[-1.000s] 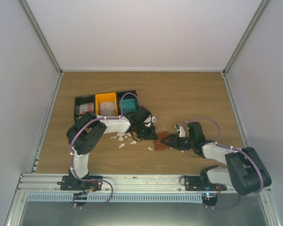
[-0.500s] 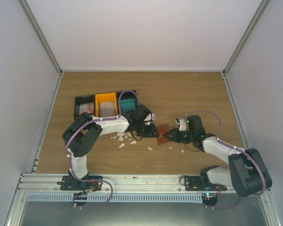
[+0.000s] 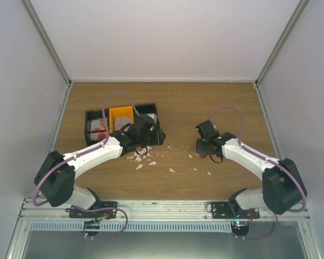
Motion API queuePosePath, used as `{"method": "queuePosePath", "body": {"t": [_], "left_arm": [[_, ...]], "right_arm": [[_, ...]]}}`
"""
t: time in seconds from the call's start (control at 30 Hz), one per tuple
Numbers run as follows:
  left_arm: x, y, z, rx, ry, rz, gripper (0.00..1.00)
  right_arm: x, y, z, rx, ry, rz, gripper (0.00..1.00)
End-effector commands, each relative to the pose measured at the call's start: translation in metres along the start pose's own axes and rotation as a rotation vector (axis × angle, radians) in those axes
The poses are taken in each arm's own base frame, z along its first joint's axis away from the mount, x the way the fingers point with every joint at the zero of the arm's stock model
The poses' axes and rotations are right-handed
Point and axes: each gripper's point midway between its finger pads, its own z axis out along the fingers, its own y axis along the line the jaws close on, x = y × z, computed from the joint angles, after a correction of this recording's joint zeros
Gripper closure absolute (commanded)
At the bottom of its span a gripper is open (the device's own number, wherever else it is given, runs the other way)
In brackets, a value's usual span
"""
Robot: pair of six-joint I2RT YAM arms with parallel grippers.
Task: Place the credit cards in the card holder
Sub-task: Turn over the card holder at the center of the board.
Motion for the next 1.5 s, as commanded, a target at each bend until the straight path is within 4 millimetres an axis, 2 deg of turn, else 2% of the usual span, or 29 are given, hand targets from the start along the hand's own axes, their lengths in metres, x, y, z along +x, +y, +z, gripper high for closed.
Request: {"method": "queuePosePath", "body": {"t": [0.0,0.1,0.17,0.3,0.4,0.47,0.57,0.73,0.8,0.93,1.17,1.47], "left_arm": [[-0.011,0.024,-0.013,-0.055,-0.068,-0.023,0.42],[-0.011,0.034,-0.014,-0.047,-0.069,-0.055,0.42],[-0.006,0.033,-0.011,-0.020,-0.042,-0.067,0.42],[0.001,0.029,-0.008,0.021,-0.012,-0.070,0.39],[0.006,0.020,-0.004,0.080,0.021,-0.083,0.36],[0.011,0.011,0.000,0.133,0.051,-0.097,0.34],[0.022,0.000,0.010,0.212,0.109,-0.115,0.34],[0.042,-0.024,0.030,0.317,0.221,-0.134,0.36],[0.047,-0.029,0.039,0.313,0.249,-0.144,0.36],[0.062,-0.029,0.054,0.286,0.299,-0.192,0.36],[0.086,-0.030,0.073,0.280,0.370,-0.254,0.37],[0.092,-0.033,0.094,0.275,0.417,-0.262,0.39]], "right_arm": [[0.025,-0.019,0.011,0.248,0.086,-0.100,0.99],[0.034,0.033,0.024,0.021,0.117,-0.144,0.98],[0.039,0.063,0.027,-0.122,0.127,-0.139,0.88],[0.035,0.098,0.024,-0.250,0.122,-0.153,0.53],[0.026,0.111,0.013,-0.325,0.088,-0.158,0.41],[0.018,0.109,0.007,-0.337,0.058,-0.145,0.37],[0.013,0.092,0.008,-0.314,0.034,-0.105,0.36],[0.018,0.049,0.024,-0.153,0.031,-0.133,0.36],[0.023,0.040,0.031,-0.132,0.056,-0.154,0.36],[0.039,0.047,0.042,-0.192,0.126,-0.165,0.40],[0.056,0.044,0.053,-0.206,0.175,-0.110,0.55],[0.070,0.055,0.053,-0.421,0.215,-0.016,0.64]]}}
